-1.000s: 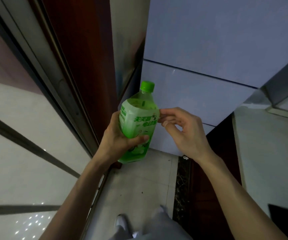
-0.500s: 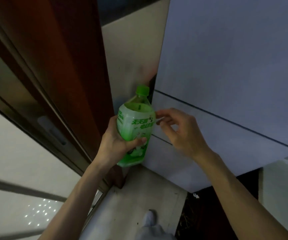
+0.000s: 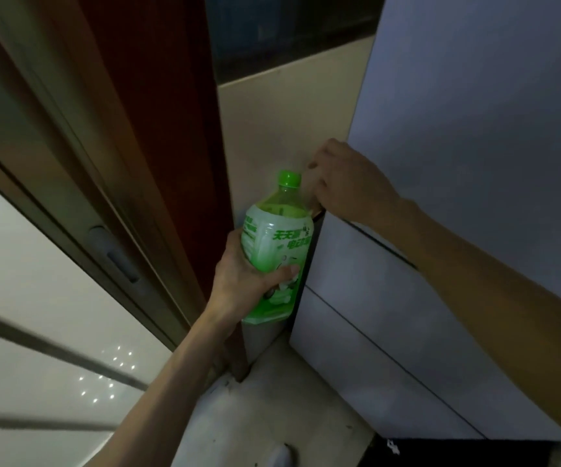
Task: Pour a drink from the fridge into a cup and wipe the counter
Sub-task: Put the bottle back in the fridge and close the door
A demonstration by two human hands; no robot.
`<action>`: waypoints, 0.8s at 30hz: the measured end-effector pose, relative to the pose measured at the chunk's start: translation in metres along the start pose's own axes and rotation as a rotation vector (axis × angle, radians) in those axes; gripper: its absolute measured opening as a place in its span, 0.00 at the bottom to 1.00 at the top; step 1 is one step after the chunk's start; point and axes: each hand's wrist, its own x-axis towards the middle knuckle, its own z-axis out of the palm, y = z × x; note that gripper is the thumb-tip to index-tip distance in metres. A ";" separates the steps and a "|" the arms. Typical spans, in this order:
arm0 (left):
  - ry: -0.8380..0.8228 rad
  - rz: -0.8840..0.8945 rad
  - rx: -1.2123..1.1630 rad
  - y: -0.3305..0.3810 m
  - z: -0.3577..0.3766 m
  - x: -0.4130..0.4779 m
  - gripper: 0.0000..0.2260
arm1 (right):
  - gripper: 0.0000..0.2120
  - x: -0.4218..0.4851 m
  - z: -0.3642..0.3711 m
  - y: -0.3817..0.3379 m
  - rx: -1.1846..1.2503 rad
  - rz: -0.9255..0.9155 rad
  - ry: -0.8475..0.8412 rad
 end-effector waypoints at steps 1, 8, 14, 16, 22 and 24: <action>0.013 0.000 -0.004 0.001 0.001 0.000 0.39 | 0.16 0.009 -0.003 0.002 -0.056 -0.016 0.007; 0.031 -0.012 -0.020 0.008 0.003 0.005 0.39 | 0.20 0.047 0.000 0.010 -0.761 0.020 -0.381; 0.033 -0.015 -0.008 0.005 -0.001 0.002 0.40 | 0.16 0.043 0.011 0.000 -0.916 0.044 -0.471; 0.030 -0.014 -0.011 0.003 -0.004 -0.001 0.40 | 0.15 0.039 0.013 0.000 -0.957 0.057 -0.498; 0.013 -0.010 -0.025 0.005 -0.016 -0.006 0.42 | 0.14 0.042 0.015 -0.004 -0.940 0.100 -0.490; 0.008 -0.008 -0.028 0.005 -0.021 -0.008 0.42 | 0.13 0.042 0.018 -0.005 -0.888 0.119 -0.456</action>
